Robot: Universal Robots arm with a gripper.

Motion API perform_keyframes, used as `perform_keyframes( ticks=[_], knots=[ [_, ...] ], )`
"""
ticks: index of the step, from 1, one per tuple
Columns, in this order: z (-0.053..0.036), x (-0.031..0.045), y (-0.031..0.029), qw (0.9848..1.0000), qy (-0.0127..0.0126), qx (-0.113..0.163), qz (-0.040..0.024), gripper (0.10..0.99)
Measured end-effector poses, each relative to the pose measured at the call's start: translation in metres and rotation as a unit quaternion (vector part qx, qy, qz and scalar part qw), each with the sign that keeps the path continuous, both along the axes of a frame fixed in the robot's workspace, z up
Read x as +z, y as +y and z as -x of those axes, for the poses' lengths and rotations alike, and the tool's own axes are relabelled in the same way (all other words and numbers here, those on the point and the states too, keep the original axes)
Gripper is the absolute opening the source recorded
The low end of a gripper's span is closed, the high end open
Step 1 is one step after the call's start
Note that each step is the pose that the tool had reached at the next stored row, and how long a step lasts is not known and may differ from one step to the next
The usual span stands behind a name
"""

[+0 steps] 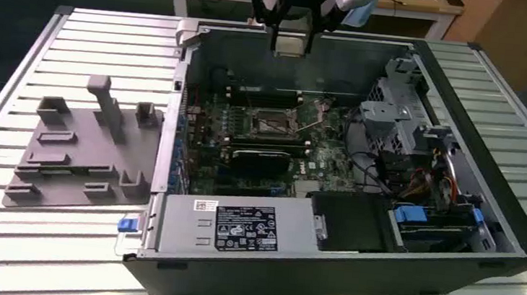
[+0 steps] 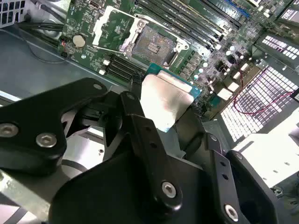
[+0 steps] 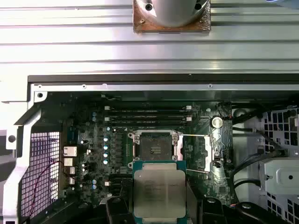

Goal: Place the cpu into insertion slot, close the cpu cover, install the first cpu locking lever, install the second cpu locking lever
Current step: 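Place the cpu into insertion slot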

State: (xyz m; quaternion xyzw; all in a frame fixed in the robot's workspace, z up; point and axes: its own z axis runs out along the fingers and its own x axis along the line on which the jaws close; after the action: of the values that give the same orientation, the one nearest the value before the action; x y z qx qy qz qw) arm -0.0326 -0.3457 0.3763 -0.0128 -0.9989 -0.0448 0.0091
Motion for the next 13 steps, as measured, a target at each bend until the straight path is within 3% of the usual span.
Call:
perform_keyframes(
  ticks=[13],
  knots=[
    [0.0000, -0.0009, 0.0000, 1.0000, 0.0000, 0.000, -0.0001, 0.537]
  ],
)
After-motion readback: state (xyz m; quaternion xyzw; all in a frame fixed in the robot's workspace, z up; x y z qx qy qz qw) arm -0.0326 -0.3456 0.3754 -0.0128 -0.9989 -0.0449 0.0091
